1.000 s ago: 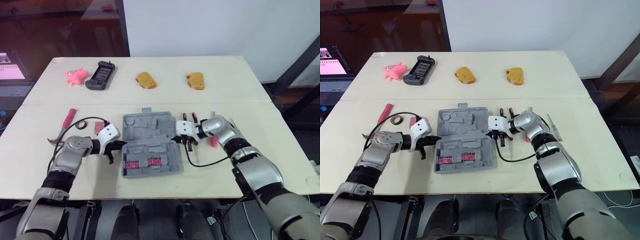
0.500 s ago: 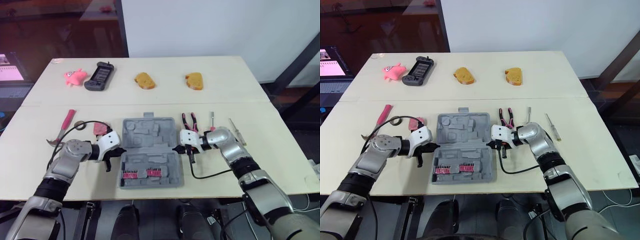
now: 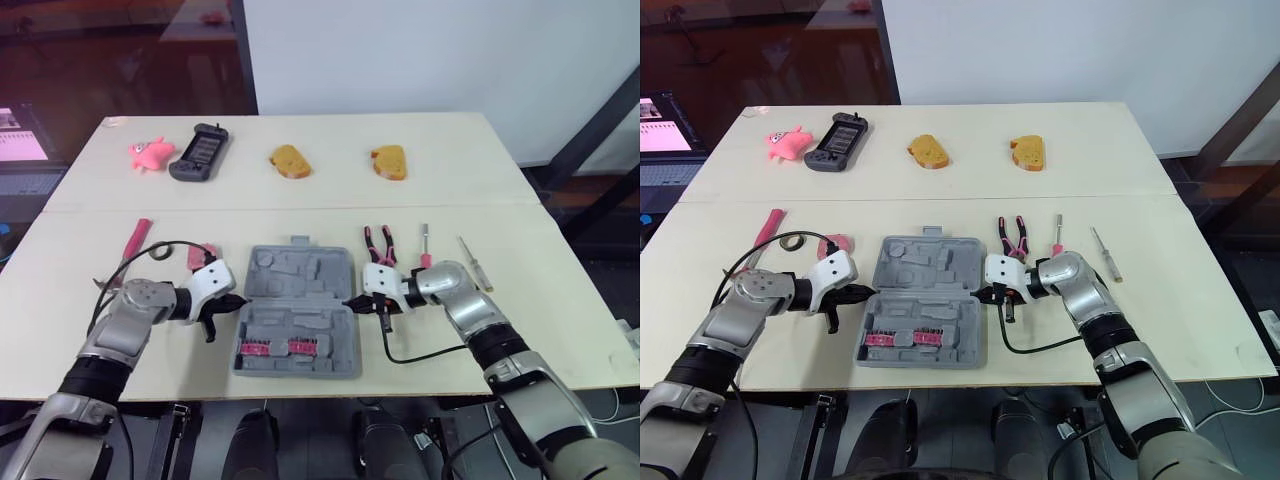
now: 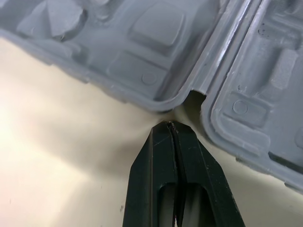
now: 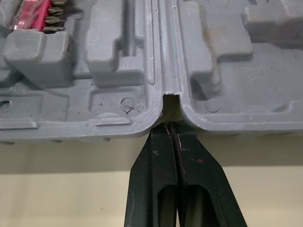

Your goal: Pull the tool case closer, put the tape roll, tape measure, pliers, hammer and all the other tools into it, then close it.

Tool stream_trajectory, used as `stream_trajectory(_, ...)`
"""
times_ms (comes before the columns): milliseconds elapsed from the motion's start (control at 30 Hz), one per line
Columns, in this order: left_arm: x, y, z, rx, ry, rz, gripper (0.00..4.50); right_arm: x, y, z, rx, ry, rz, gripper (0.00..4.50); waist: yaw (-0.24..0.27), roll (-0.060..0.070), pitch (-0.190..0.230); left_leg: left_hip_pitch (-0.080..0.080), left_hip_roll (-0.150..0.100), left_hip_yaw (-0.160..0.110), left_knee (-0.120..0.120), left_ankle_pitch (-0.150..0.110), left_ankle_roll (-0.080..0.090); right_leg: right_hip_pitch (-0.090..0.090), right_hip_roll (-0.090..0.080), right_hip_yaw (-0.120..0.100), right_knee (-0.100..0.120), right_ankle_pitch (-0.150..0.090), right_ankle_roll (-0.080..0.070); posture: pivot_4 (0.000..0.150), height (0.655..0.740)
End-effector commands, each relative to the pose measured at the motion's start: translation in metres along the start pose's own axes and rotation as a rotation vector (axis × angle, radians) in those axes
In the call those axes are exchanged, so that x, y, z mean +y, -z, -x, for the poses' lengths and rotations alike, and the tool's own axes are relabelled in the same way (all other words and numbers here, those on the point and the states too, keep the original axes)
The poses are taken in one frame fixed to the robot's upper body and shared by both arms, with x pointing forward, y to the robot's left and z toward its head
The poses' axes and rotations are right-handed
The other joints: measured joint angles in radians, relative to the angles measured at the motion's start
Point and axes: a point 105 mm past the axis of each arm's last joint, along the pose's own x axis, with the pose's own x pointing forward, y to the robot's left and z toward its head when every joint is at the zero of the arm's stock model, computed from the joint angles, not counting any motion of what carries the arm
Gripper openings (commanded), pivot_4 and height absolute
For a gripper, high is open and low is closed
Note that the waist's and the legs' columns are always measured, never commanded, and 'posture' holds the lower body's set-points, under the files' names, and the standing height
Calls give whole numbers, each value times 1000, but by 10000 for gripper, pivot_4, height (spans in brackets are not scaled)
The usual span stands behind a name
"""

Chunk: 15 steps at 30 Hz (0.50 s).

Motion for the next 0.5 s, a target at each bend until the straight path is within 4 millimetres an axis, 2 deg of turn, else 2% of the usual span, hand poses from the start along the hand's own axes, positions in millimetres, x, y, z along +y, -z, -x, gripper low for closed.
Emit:
stream_trajectory(33, 2, 7, 13, 15, -15, 28, 0, 1, 8, 6, 34, -6, -13, 621, 0, 0, 0, 0, 0, 0, 0, 0, 0, 0, 0, 0, 0, 0, 0, 1500, 7207)
stream_trajectory(300, -16, -7, 6, -74, 55, 42, 0, -1, -5, 6, -11, -1, -5, 621, 5, 0, 0, -1, 0, 0, 0, 0, 0, 0, 0, 0, -1, 0, 0, 1500, 7207)
stream_trajectory(500, -9, -17, -4, -94, 20, 7, 0, -1, -5, 3, -4, 0, -4, 621, 5, 0, 0, -1, 0, 0, 0, 0, 0, 0, 0, 0, -1, 0, 0, 1500, 7207)
